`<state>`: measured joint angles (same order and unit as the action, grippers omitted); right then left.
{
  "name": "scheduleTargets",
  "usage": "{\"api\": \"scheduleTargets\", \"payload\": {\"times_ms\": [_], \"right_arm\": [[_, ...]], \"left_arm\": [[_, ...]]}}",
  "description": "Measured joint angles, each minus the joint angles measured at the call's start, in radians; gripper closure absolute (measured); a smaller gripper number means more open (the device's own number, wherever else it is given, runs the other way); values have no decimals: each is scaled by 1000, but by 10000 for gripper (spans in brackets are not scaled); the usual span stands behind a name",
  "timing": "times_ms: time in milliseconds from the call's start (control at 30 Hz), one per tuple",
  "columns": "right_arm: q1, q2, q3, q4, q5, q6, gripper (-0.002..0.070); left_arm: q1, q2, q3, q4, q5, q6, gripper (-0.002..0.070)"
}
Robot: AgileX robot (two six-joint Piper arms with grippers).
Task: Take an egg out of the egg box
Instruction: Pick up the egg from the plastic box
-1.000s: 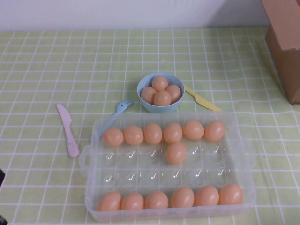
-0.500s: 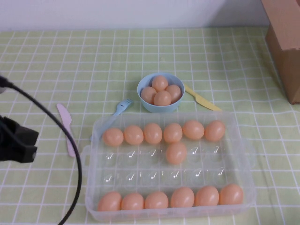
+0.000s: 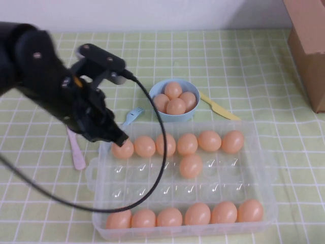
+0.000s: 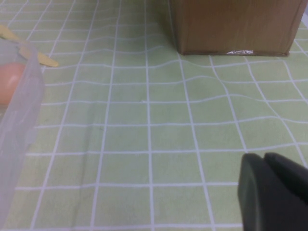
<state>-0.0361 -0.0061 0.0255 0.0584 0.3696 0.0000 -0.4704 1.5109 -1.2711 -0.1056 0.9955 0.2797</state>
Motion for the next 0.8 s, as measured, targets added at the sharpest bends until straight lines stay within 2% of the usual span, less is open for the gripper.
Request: {"api": "scheduleTargets", "payload": {"times_ms": [67, 133, 233, 333, 400, 533, 800], "right_arm": [[0, 0, 0, 0, 0, 0, 694], [0, 0, 0, 0, 0, 0, 694], [0, 0, 0, 0, 0, 0, 694], [0, 0, 0, 0, 0, 0, 694], [0, 0, 0, 0, 0, 0, 694], [0, 0, 0, 2, 0, 0, 694], [0, 0, 0, 2, 0, 0, 694]], "left_arm": [[-12, 73, -43, 9, 9, 0, 664], [-21, 134, -86, 22, 30, 5, 618], [-27, 203, -124, 36, 51, 22, 473], [-27, 249, -133, 66, 54, 24, 289], [-27, 270, -134, 81, 56, 24, 226], [-27, 295, -135, 90, 13, 24, 190], [-27, 342, -140, 106, -73, 26, 183]]}}
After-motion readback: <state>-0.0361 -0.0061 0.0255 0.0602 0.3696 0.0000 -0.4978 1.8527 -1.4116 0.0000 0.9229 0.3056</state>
